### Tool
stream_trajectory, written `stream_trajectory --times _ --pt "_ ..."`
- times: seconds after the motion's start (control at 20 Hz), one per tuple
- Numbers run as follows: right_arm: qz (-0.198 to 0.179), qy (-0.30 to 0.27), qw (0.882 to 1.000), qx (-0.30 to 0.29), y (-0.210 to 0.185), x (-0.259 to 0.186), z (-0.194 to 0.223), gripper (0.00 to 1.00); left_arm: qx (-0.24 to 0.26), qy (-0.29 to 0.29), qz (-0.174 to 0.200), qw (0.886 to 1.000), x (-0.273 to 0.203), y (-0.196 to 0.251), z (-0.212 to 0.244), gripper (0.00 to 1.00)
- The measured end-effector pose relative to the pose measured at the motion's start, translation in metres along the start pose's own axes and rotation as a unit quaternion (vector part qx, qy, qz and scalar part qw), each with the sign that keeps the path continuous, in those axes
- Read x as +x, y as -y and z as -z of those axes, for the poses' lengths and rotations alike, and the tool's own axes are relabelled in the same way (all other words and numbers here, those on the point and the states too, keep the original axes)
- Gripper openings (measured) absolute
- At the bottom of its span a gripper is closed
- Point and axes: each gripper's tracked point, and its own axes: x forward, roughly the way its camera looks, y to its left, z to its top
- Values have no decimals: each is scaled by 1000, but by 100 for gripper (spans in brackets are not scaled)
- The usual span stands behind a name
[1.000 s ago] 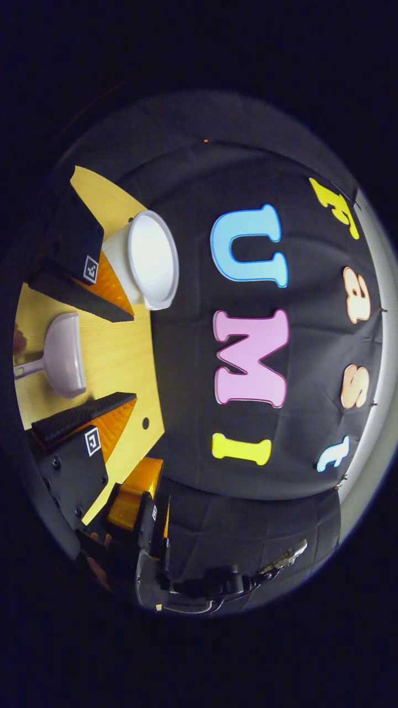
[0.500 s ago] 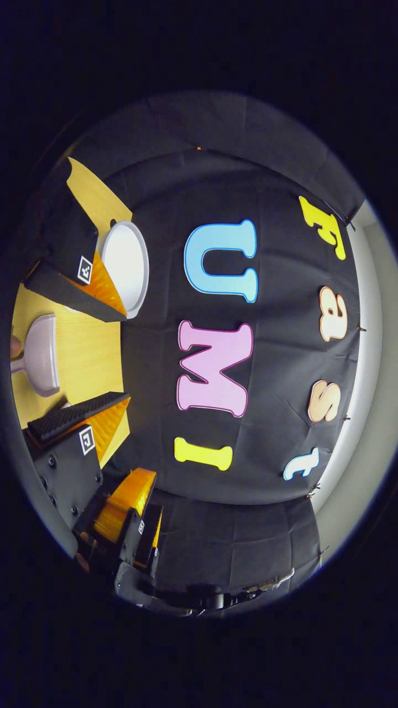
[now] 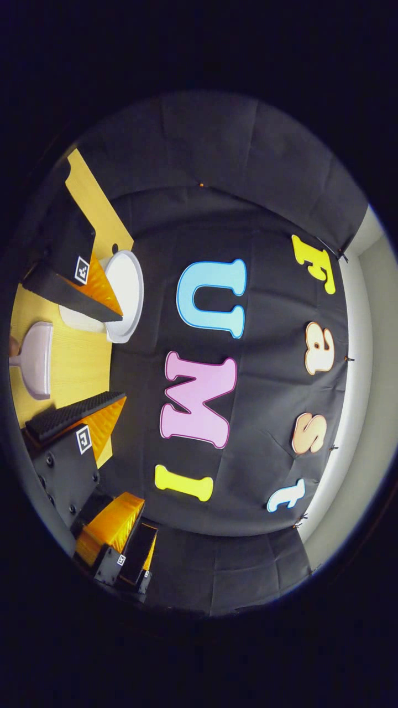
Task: Pick up the small broom and dustpan from the desktop, sweep the trash into the dustpan with the broom, and then empty the trash into the garbage bin.
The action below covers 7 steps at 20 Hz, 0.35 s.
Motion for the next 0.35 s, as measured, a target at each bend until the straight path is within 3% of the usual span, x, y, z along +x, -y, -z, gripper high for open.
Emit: stream_trajectory --times 0.1,0.15,0.2,0.35 --pt "23 -8 999 -31 11 -4 0 100 10 -1 5 1000 -5 4 -1 75" --pt "28 -7 999 -35 11 -8 0 95 18 -9 5 1000 -5 3 3 75" --pt "31 -4 999 -32 8 -8 -5 100 22 -18 8 1000 -5 2 7 75" --pt "39 -6 999 -17 4 -9 -3 97 5 -24 33 999 -7 11 9 75"
